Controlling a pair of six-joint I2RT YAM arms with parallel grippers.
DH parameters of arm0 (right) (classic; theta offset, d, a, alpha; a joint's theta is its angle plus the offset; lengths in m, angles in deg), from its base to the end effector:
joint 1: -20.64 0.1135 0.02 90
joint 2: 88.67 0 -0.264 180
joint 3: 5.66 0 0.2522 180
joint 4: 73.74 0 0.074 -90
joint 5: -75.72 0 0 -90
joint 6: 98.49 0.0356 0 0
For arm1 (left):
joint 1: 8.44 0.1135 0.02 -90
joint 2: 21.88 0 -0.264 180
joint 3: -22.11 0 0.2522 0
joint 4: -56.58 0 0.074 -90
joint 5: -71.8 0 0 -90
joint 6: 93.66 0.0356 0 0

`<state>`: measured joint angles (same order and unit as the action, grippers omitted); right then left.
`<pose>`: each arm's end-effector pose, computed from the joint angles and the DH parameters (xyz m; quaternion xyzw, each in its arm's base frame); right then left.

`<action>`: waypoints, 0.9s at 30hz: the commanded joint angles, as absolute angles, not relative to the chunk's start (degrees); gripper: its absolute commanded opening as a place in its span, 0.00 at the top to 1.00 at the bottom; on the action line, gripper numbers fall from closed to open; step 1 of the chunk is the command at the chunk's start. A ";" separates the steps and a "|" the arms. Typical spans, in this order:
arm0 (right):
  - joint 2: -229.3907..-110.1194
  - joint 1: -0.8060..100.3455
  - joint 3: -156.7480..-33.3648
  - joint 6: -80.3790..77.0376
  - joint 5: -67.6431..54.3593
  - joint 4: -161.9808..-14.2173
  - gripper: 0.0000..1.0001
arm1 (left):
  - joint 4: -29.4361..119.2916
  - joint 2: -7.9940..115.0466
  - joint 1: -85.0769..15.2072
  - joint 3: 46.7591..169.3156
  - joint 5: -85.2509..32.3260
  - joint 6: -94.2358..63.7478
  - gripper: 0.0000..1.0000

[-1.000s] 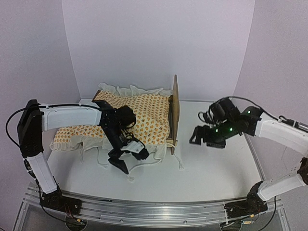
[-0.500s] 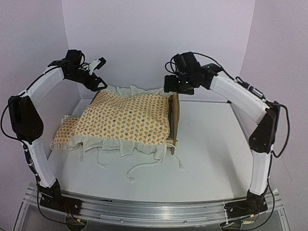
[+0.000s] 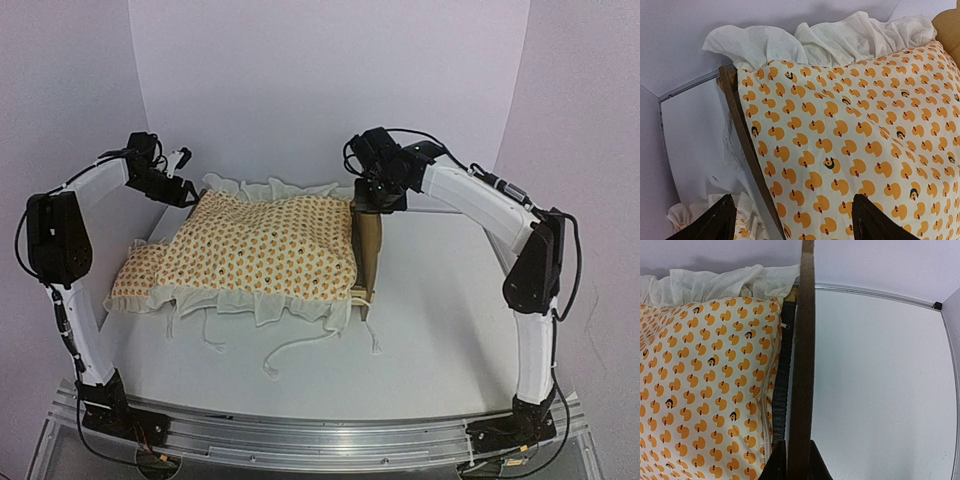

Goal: Set up the pet bed

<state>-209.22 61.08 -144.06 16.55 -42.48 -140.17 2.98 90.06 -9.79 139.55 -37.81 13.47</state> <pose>0.3640 0.2881 0.3391 -0.0362 0.9106 -0.0062 0.4117 0.4411 -0.0223 0.3025 0.2079 0.8985 -0.1092 0.3708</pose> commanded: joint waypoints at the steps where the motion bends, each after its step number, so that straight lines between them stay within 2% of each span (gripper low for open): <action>1: -203.42 59.55 -140.01 12.33 -45.95 -142.89 0.96 | 4.76 89.03 -12.29 137.26 -41.27 12.99 0.23; 9: -193.65 56.88 -131.16 11.22 -50.85 -145.16 1.00 | 5.54 86.04 -23.22 132.64 -40.44 16.59 0.22; 17: -185.26 51.13 -122.12 7.77 -48.54 -145.45 0.99 | 3.83 93.52 -24.79 142.04 -37.62 14.82 0.17; 18: -185.25 50.07 -122.41 6.60 -47.74 -145.50 0.94 | 4.06 94.06 -25.37 142.95 -37.36 15.09 0.16; 21: -186.60 47.72 -126.40 4.22 -45.95 -146.17 0.47 | 4.74 96.28 -27.33 145.37 -35.24 16.31 0.11; 23: -188.29 47.73 -132.25 4.46 -46.20 -147.45 0.22 | 4.01 98.40 -28.13 148.25 -33.64 16.51 0.09; 25: -189.54 47.74 -137.78 4.94 -46.30 -147.79 0.15 | 3.20 101.14 -28.51 150.94 -31.93 16.55 0.08; 27: -190.48 47.84 -142.15 5.40 -46.35 -147.77 0.13 | 3.06 103.31 -28.67 152.75 -30.93 16.43 0.07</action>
